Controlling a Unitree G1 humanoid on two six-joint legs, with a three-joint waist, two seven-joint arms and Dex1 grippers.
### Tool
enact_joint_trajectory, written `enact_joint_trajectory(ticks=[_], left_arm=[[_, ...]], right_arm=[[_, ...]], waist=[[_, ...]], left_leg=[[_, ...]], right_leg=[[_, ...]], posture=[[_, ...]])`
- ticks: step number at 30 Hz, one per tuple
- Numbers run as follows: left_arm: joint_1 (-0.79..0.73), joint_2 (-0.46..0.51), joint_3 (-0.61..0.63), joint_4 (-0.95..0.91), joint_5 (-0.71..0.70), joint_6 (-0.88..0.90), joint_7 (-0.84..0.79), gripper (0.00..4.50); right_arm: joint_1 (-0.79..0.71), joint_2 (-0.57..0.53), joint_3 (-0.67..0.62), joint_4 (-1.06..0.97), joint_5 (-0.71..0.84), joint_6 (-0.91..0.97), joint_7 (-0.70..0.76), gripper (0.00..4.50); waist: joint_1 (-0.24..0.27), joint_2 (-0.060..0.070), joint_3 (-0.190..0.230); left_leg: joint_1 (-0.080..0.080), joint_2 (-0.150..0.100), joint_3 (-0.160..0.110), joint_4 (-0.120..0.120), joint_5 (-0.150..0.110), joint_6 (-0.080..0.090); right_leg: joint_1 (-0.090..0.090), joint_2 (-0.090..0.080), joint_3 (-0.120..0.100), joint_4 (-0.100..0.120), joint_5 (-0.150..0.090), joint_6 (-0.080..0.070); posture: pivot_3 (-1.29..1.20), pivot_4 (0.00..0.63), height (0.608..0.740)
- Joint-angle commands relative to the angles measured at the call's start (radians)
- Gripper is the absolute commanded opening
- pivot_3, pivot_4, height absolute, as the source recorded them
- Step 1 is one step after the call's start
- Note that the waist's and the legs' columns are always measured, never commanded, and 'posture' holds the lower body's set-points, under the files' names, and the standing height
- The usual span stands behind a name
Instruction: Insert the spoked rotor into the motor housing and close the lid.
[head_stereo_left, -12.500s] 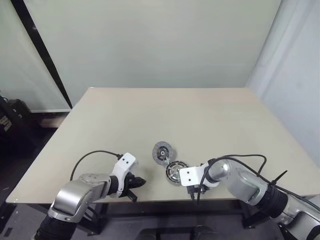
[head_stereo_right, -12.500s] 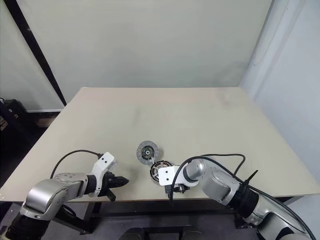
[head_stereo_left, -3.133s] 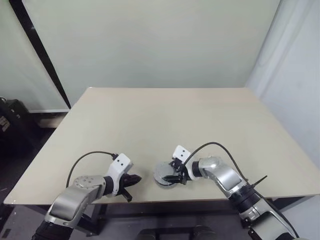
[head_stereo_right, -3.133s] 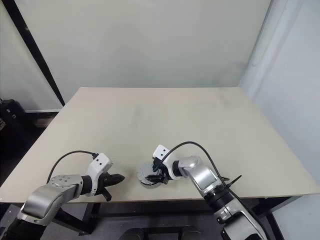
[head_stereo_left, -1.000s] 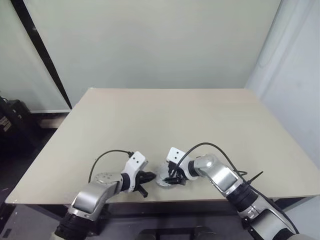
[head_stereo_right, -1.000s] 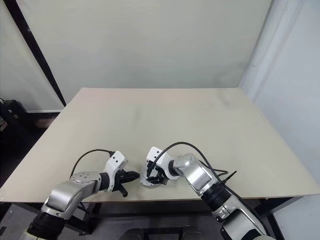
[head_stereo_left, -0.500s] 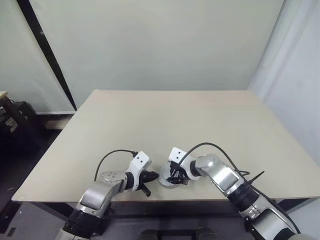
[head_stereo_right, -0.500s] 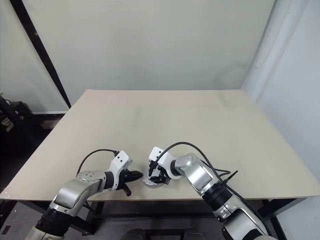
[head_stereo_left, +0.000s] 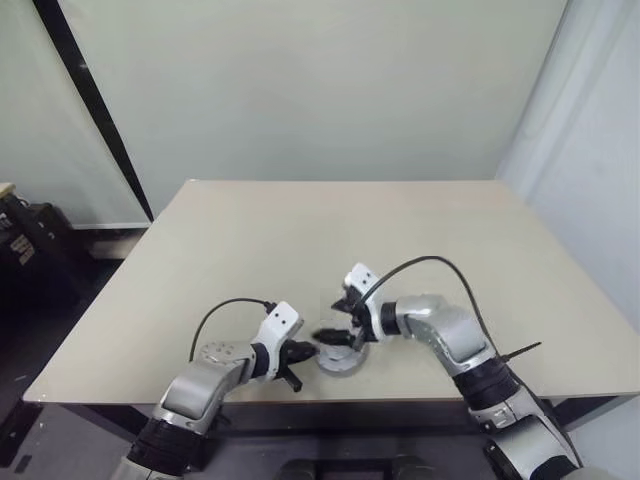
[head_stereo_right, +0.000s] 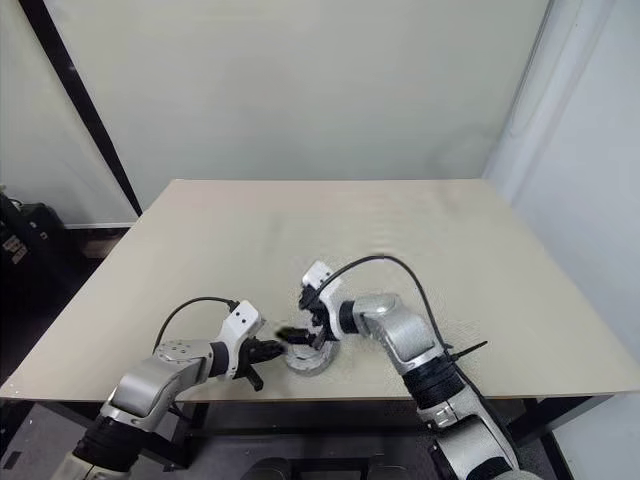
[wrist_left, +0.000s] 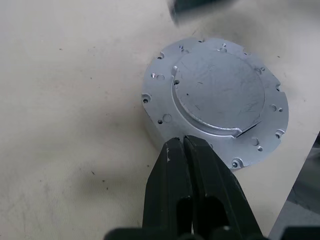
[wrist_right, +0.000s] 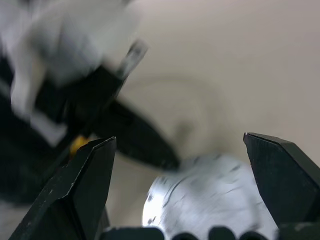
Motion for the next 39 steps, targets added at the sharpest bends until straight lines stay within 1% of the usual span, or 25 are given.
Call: enact_joint_trajectory(ticks=[1,5,7,10,22,28,35,39], left_arm=[[0.006,-0.004,-0.034,-0.003,0.012,0.021,-0.002,0.00],[0.005,-0.003,-0.037,-0.006,0.013,0.024,-0.004,0.00],[0.003,-0.003,-0.038,-0.008,0.013,0.026,-0.004,0.00],[0.001,-0.003,-0.039,-0.008,0.014,0.027,-0.006,0.00],[-0.003,-0.004,-0.037,-0.012,0.015,0.034,-0.006,0.00],[-0.003,-0.002,-0.034,-0.012,0.016,0.034,-0.006,0.00],[-0.004,-0.004,-0.033,-0.015,0.016,0.035,-0.004,0.00],[-0.006,-0.005,-0.033,-0.015,0.017,0.037,-0.004,0.00]], right_arm=[[-0.034,-0.008,-0.109,-0.003,0.051,0.113,-0.063,4.45],[-0.042,-0.007,-0.205,0.059,0.064,0.239,-0.160,4.45],[-0.039,0.000,-0.255,0.087,0.083,0.311,-0.193,4.45],[-0.034,0.017,-0.317,0.121,0.112,0.368,-0.226,4.45],[-0.029,0.091,-0.518,0.281,0.263,0.564,-0.260,4.45],[-0.027,0.149,-0.633,0.323,0.329,0.581,-0.285,4.45],[-0.012,0.213,-0.689,0.324,0.366,0.614,-0.330,4.45],[0.010,0.226,-0.673,0.316,0.360,0.618,-0.348,4.45]], waist=[[0.000,0.000,0.000],[0.000,0.000,0.000],[0.000,0.000,0.000],[-0.001,0.001,0.000],[-0.002,0.001,0.000],[-0.003,0.002,0.000],[-0.007,0.002,0.000],[-0.007,0.003,0.000]], left_leg=[[0.000,0.000,0.000,0.000,0.000,0.000],[0.000,0.000,0.000,-0.001,0.001,0.001],[0.000,0.000,0.000,-0.002,0.001,0.001],[0.000,0.000,0.000,-0.002,0.001,0.002],[0.000,0.000,0.000,-0.002,0.001,0.002],[0.000,0.000,0.000,-0.002,0.001,0.002],[0.000,0.000,0.000,-0.002,0.000,0.001],[0.000,0.000,0.000,-0.003,0.000,0.000]], right_leg=[[0.000,0.000,0.000,0.000,0.000,0.000],[-0.001,0.000,0.000,0.000,0.000,0.000],[-0.001,0.000,0.000,0.000,0.000,0.000],[-0.001,0.000,0.000,0.000,0.000,0.000],[-0.001,0.000,0.000,0.000,0.000,0.000],[-0.001,0.000,0.000,0.000,0.000,0.000],[-0.001,0.000,0.000,0.000,0.000,0.000],[-0.002,0.000,0.000,0.000,0.000,0.000]], posture=[[0.00,0.000,0.740],[0.00,0.000,0.740],[0.00,0.000,0.740],[0.00,0.000,0.740],[0.00,0.000,0.740],[0.00,0.000,0.740],[0.00,0.000,0.740],[0.00,0.000,0.740]])
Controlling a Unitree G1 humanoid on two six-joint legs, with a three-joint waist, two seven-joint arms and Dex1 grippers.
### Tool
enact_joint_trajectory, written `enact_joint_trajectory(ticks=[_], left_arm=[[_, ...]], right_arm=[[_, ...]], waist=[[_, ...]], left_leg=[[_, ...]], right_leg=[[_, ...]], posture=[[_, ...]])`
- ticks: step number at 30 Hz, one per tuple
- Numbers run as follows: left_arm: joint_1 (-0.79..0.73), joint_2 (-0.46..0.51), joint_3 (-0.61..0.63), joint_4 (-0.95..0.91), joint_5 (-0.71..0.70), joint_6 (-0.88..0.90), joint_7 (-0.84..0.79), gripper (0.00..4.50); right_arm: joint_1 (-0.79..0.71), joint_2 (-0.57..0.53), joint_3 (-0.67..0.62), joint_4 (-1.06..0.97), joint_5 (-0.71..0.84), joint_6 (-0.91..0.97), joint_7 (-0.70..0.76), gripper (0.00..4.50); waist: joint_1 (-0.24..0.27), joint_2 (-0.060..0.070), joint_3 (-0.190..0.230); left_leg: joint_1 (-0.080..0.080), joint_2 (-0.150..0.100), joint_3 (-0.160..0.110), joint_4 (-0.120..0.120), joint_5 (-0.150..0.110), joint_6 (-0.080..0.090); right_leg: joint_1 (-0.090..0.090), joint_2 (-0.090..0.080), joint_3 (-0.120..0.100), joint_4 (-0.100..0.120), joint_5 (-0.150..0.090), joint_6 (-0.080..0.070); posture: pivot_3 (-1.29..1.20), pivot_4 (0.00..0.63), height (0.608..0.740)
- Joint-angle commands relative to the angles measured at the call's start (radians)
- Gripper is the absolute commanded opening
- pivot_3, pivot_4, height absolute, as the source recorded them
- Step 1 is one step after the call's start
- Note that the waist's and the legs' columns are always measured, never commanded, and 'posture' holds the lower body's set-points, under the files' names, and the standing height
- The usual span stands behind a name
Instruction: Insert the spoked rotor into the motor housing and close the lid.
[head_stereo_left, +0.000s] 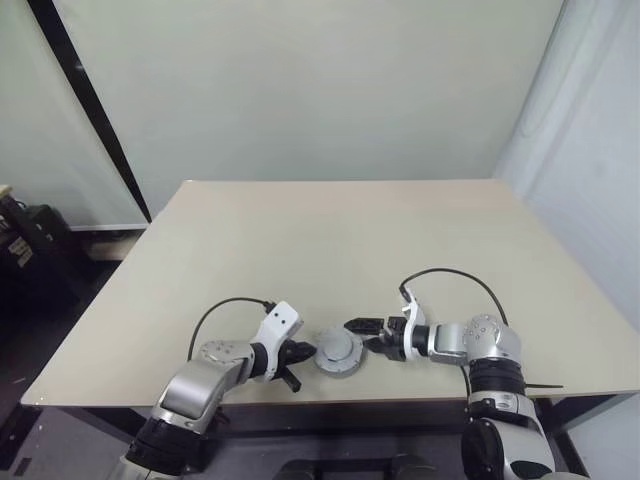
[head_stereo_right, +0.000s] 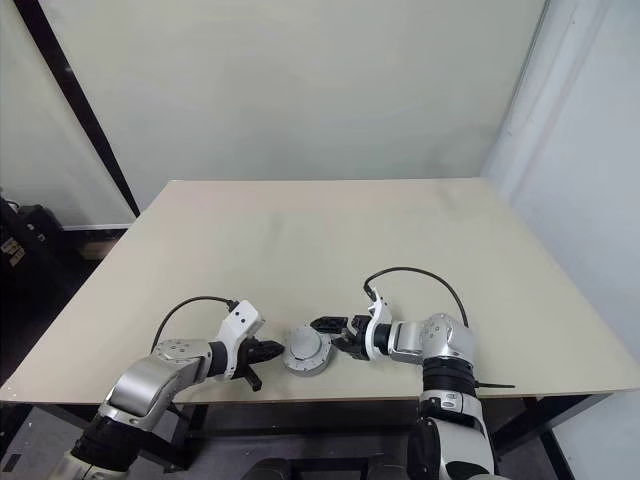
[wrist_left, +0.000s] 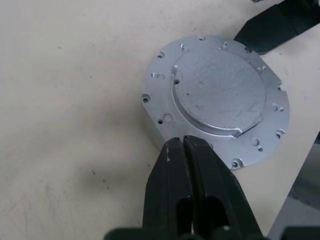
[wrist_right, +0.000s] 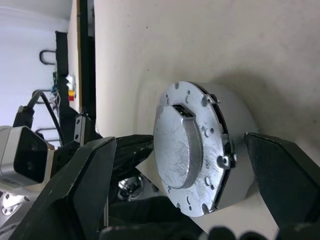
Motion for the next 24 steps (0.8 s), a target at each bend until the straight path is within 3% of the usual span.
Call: enact_joint_trajectory(ticks=[1,9,18,21,24], left_arm=[[-0.004,-0.011,-0.037,0.002,0.012,0.010,0.000,0.00],[-0.005,-0.012,-0.037,0.001,0.016,0.011,-0.003,0.00],[-0.006,-0.017,-0.035,0.003,0.019,0.011,-0.004,0.00],[-0.004,-0.018,-0.034,0.000,0.023,0.013,-0.004,0.00],[-0.003,-0.019,-0.032,0.000,0.026,0.013,-0.005,0.00]], right_arm=[[0.005,0.031,0.029,-0.016,0.034,0.012,-0.007,4.45],[0.013,0.007,0.036,-0.016,0.033,0.003,-0.029,4.45],[0.039,0.084,0.015,-0.009,0.058,-0.007,-0.052,4.45],[0.040,0.098,-0.001,-0.005,0.062,-0.008,-0.069,3.88],[0.037,0.110,-0.029,0.000,0.071,-0.008,-0.084,2.88]], waist=[[0.000,0.000,0.000],[0.000,0.001,0.000],[-0.001,0.001,0.000],[-0.001,0.001,0.000],[-0.001,0.002,0.000]], left_leg=[[0.000,0.000,0.000,0.000,0.000,-0.001],[0.000,0.000,0.000,0.000,-0.001,-0.002],[0.000,0.001,0.000,0.000,-0.001,-0.002],[0.000,0.001,0.000,-0.001,-0.001,-0.002],[-0.001,0.001,0.000,-0.001,-0.001,-0.002]], right_leg=[[0.000,0.000,0.000,0.000,0.000,0.000],[0.000,0.000,0.000,0.000,0.000,0.000],[-0.001,0.000,0.000,-0.001,0.000,0.000],[-0.001,0.000,0.000,-0.001,0.000,0.000],[-0.002,0.000,0.000,-0.001,0.000,0.000]], posture=[[0.00,0.000,0.740],[0.00,0.000,0.740],[0.00,0.000,0.740],[0.00,0.000,0.740],[0.00,0.000,0.740]])
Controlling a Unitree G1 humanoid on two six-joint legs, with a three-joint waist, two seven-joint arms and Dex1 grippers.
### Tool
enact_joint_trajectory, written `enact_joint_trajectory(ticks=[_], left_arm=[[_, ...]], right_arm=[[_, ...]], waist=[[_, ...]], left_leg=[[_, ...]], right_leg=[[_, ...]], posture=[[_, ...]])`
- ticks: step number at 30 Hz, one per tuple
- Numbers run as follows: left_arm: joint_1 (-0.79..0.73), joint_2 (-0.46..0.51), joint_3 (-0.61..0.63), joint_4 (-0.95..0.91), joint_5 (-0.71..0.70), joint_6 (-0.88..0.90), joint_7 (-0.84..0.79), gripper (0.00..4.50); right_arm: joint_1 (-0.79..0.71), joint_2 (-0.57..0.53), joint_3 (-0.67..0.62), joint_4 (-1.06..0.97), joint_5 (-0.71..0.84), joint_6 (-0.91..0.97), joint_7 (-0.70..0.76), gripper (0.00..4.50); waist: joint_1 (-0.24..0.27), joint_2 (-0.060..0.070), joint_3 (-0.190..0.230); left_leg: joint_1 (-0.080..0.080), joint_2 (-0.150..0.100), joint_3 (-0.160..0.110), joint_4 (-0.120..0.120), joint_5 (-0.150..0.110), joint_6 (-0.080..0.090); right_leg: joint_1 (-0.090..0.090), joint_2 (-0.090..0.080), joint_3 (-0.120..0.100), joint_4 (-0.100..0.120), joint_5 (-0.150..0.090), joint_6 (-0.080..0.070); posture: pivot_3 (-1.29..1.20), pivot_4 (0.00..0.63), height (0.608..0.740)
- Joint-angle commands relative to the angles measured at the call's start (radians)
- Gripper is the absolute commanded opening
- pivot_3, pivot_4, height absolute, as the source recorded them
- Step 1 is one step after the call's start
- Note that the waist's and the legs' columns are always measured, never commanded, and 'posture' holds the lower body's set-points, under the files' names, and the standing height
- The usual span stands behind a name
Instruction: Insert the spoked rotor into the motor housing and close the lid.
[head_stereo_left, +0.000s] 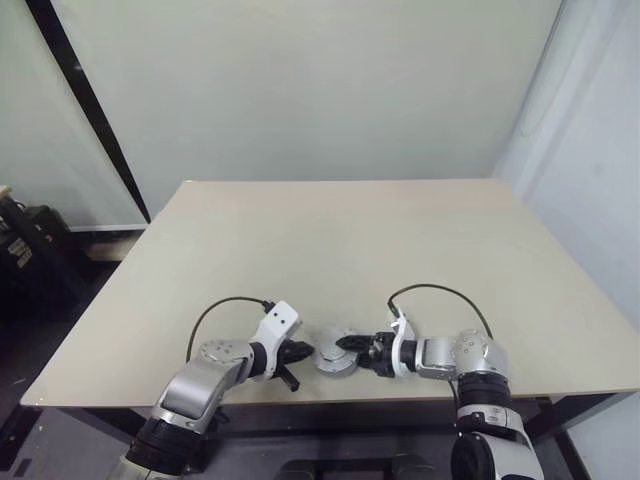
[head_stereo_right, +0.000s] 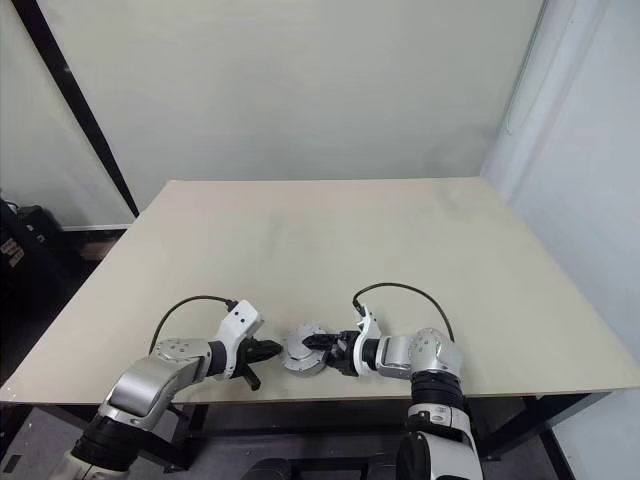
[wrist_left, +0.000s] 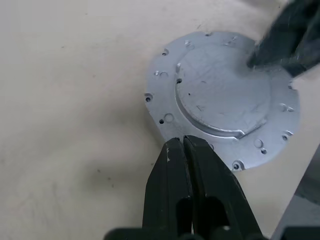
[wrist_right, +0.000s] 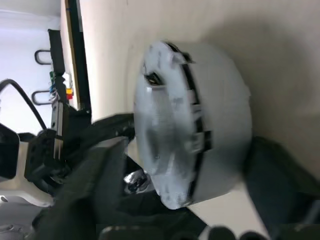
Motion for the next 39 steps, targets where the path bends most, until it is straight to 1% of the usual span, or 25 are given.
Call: enact_joint_trajectory(ticks=[1,3,18,20,23,26,27,30,34,37,39], left_arm=[[-0.003,-0.017,-0.036,0.000,-0.003,0.011,-0.008,0.00],[-0.003,-0.017,-0.036,0.000,-0.001,0.012,-0.008,0.00],[-0.008,-0.025,-0.038,0.006,0.002,0.008,-0.011,0.00],[-0.007,-0.032,-0.020,0.008,-0.007,0.006,-0.007,0.00],[-0.013,-0.054,0.049,0.013,-0.047,0.041,0.008,0.00],[-0.013,-0.040,0.097,0.007,-0.085,0.085,-0.022,0.62],[-0.011,-0.032,0.116,0.006,-0.097,0.099,-0.027,0.93],[-0.006,-0.028,0.210,0.009,-0.154,0.130,-0.028,1.93],[-0.001,-0.032,0.340,0.015,-0.254,0.188,-0.025,3.35],[0.005,-0.059,0.424,0.000,-0.343,0.253,-0.011,4.45],[0.010,-0.091,0.481,0.001,-0.401,0.297,0.011,4.50]], right_arm=[[-0.021,0.027,-0.024,-0.007,0.054,0.002,0.001,2.49],[-0.021,0.027,-0.033,-0.005,0.061,0.005,-0.007,2.14],[-0.015,0.031,-0.046,-0.018,0.087,0.021,-0.026,2.13],[-0.012,0.032,-0.043,-0.024,0.089,0.023,-0.024,2.13],[-0.012,0.034,-0.043,-0.031,0.091,0.024,-0.024,2.13],[-0.012,0.034,-0.043,-0.035,0.091,0.024,-0.023,2.13],[-0.012,0.034,-0.044,-0.037,0.092,0.025,-0.023,2.13],[-0.013,0.033,-0.044,-0.040,0.096,0.027,-0.023,2.13],[-0.014,0.032,-0.042,-0.044,0.106,0.028,-0.020,2.12],[-0.018,0.034,-0.044,-0.046,0.118,0.030,-0.017,2.11],[-0.024,0.037,-0.048,-0.053,0.132,0.036,-0.011,2.11]], waist=[[-0.001,0.000,0.000],[-0.001,0.000,0.000],[-0.001,0.000,0.000],[-0.001,0.000,0.000],[-0.001,0.000,0.000],[-0.002,0.000,0.000],[-0.002,0.000,0.000],[-0.006,-0.001,0.000],[-0.007,-0.002,0.000],[-0.017,-0.002,0.000],[-0.022,-0.002,0.000]], left_leg=[[0.000,0.000,0.000,0.000,0.000,0.000],[0.000,0.000,0.001,-0.001,0.000,0.000],[0.000,0.000,0.000,-0.003,0.000,0.000],[0.000,0.000,0.000,-0.003,0.000,0.000],[0.000,0.000,0.000,-0.004,0.000,0.000],[-0.001,0.000,0.000,-0.004,0.000,0.000],[-0.002,0.001,0.000,-0.004,0.000,0.000],[-0.003,0.001,0.001,-0.007,0.002,0.004],[-0.004,0.001,0.001,-0.012,0.002,0.004],[-0.004,0.001,0.001,-0.016,0.003,0.005],[-0.005,0.001,0.001,-0.016,0.003,0.005]], right_leg=[[0.000,0.000,0.000,0.000,0.000,0.000],[0.000,0.000,0.000,-0.001,0.000,0.000],[-0.001,0.000,0.000,-0.001,0.000,0.000],[-0.001,0.000,0.000,-0.001,0.000,0.000],[-0.002,0.000,0.000,-0.001,0.000,0.000],[-0.003,0.000,0.000,-0.001,0.000,0.000],[-0.004,0.000,0.000,-0.001,0.000,0.000],[-0.006,0.000,0.000,0.000,0.000,0.000],[-0.009,0.001,0.000,0.001,0.000,0.000],[-0.010,0.001,0.000,0.000,0.000,0.000],[-0.010,0.001,0.000,0.000,0.000,0.000]], posture=[[0.00,0.000,0.740],[0.00,0.000,0.740],[0.00,0.000,0.740],[0.00,0.000,0.740],[0.00,0.000,0.740],[0.00,0.000,0.740],[0.00,0.000,0.740],[0.00,0.000,0.740],[0.00,0.000,0.740],[0.00,0.000,0.740],[0.00,0.000,0.740]])
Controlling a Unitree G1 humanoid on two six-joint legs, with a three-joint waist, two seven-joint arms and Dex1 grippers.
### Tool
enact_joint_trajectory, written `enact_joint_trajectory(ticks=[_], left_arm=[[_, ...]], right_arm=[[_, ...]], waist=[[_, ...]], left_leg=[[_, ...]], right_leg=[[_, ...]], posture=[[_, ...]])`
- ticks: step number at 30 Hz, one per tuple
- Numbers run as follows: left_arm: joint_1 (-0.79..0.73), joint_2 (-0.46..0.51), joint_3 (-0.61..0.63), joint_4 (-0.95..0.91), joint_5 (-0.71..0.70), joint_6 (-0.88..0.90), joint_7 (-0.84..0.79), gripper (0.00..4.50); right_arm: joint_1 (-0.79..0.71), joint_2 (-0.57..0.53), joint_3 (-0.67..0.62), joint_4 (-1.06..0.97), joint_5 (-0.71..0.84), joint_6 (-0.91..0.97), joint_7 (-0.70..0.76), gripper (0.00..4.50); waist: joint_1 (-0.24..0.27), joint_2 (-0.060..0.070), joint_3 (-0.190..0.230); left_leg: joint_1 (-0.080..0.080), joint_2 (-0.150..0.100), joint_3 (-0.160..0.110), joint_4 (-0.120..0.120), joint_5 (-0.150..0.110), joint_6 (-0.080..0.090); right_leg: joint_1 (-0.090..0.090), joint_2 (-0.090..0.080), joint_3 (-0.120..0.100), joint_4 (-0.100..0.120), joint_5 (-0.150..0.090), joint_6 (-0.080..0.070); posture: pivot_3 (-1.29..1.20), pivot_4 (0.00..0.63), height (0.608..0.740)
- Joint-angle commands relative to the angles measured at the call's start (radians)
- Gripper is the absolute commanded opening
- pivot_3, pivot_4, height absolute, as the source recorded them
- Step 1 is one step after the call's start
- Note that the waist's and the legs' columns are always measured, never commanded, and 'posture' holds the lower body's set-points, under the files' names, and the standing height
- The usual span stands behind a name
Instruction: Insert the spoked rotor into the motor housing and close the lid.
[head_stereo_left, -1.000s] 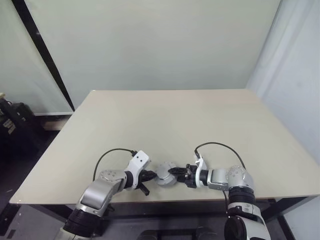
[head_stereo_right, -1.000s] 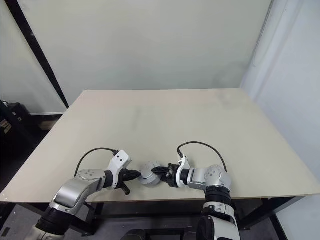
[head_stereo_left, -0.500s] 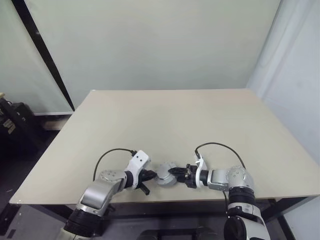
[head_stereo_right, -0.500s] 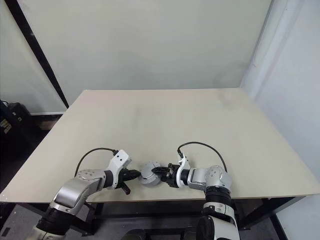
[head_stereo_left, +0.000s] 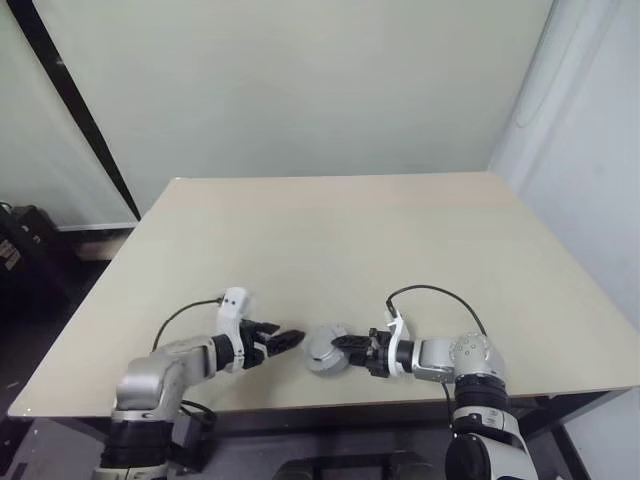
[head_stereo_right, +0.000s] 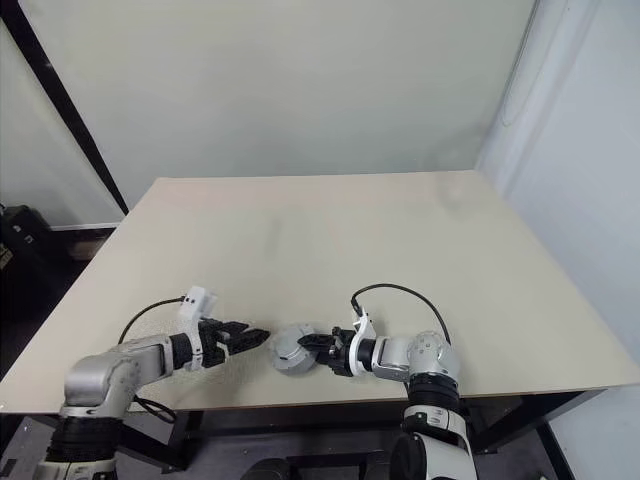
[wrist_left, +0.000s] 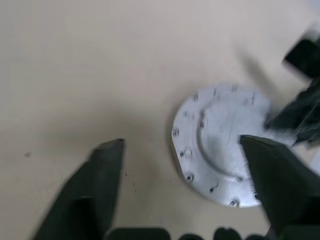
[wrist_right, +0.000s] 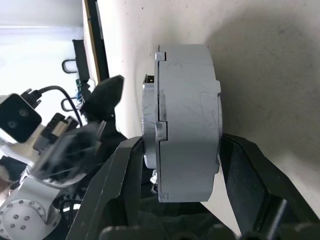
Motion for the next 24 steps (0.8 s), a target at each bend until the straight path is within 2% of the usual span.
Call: enact_joint_trajectory(ticks=[1,13,24], left_arm=[[0.005,-0.044,0.096,-0.023,-0.112,0.068,0.031,4.50],[0.034,-0.225,0.325,0.032,-0.367,0.173,0.178,4.50],[0.047,-0.313,0.357,0.079,-0.520,0.219,0.268,4.50]], right_arm=[[-0.027,0.013,-0.003,-0.043,0.059,0.010,0.020,2.11],[-0.074,0.060,-0.077,-0.101,0.168,0.082,0.021,2.09],[-0.095,0.105,-0.093,-0.136,0.250,0.135,0.003,2.09]], waist=[[-0.004,-0.001,0.000],[-0.005,-0.003,0.001],[-0.006,-0.004,0.002]], left_leg=[[0.000,0.000,0.000,0.000,0.000,0.000],[0.000,0.000,0.000,0.001,0.000,0.000],[-0.001,0.000,0.000,0.001,0.000,0.000]], right_leg=[[0.000,0.000,0.000,0.000,0.000,0.000],[0.000,0.000,0.000,0.000,0.000,0.000],[0.000,0.000,0.000,0.000,0.000,0.000]], posture=[[0.00,0.000,0.740],[0.00,0.000,0.740],[0.00,0.000,0.740]])
